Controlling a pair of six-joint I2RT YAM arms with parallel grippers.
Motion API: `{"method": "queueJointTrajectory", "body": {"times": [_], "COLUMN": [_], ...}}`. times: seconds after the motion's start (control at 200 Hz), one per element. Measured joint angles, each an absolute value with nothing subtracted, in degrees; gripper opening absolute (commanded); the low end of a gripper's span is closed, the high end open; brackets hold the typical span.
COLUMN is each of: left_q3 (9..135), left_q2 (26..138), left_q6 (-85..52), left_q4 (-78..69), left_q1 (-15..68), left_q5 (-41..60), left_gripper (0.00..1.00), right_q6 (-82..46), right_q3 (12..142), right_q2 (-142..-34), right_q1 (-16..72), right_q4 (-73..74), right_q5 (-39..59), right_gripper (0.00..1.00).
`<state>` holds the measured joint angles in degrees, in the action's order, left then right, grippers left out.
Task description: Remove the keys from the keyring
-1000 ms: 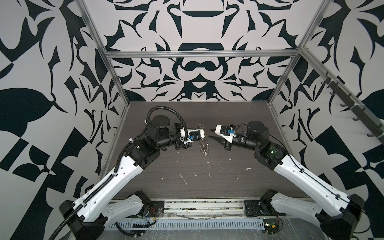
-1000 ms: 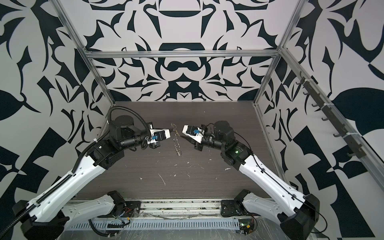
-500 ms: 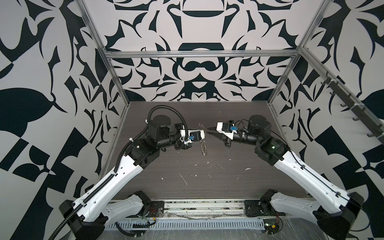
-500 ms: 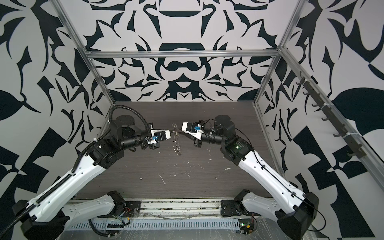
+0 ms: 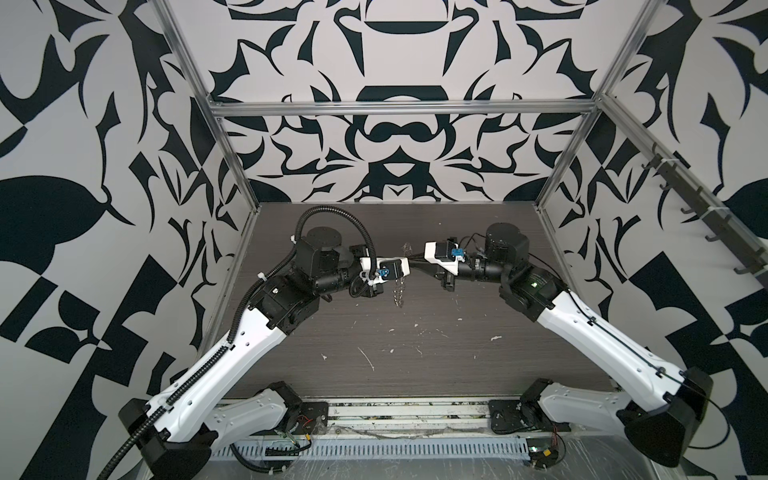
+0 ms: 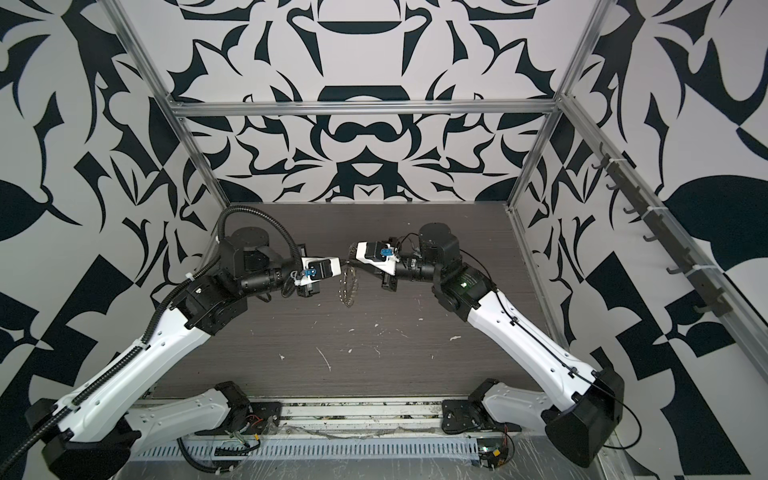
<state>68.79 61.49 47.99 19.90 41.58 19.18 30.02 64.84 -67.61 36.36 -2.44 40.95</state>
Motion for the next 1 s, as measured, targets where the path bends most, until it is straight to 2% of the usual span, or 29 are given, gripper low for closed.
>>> {"method": "queueJointTrajectory", "body": {"times": [0.07, 0.125, 0.32, 0.425, 0.48, 1.0], "left_q3": [68.8, 68.8, 68.9, 68.8, 68.5, 68.2], "left_q2": [61.5, 61.6, 61.6, 61.4, 60.9, 59.6], "left_q6": [47.9, 47.7, 46.5, 45.8, 44.3, 38.4], "left_q4": [20.0, 20.1, 20.6, 19.9, 19.2, 17.0], "left_q1": [41.5, 41.4, 41.1, 41.0, 40.9, 37.8], "left_q5": [19.4, 19.3, 19.2, 19.6, 20.2, 27.0], "left_gripper": [0.00, 0.00, 0.00, 0.23, 0.27, 0.24], "right_q6": [30.3, 31.0, 32.9, 32.2, 31.1, 28.1], "right_q3": [65.2, 65.6, 66.2, 65.8, 65.3, 64.9], "right_q2": [-68.1, -68.5, -69.0, -68.7, -68.3, -67.8], "right_q1": [36.4, 36.4, 36.5, 36.4, 36.3, 36.0], "right_q4": [-2.6, -3.2, -4.9, -3.4, -2.1, 2.9], "right_q5": [41.2, 41.3, 41.8, 42.3, 42.5, 46.3], "right_gripper": [0.11, 0.00, 0.00, 0.00, 0.00, 0.00]}}
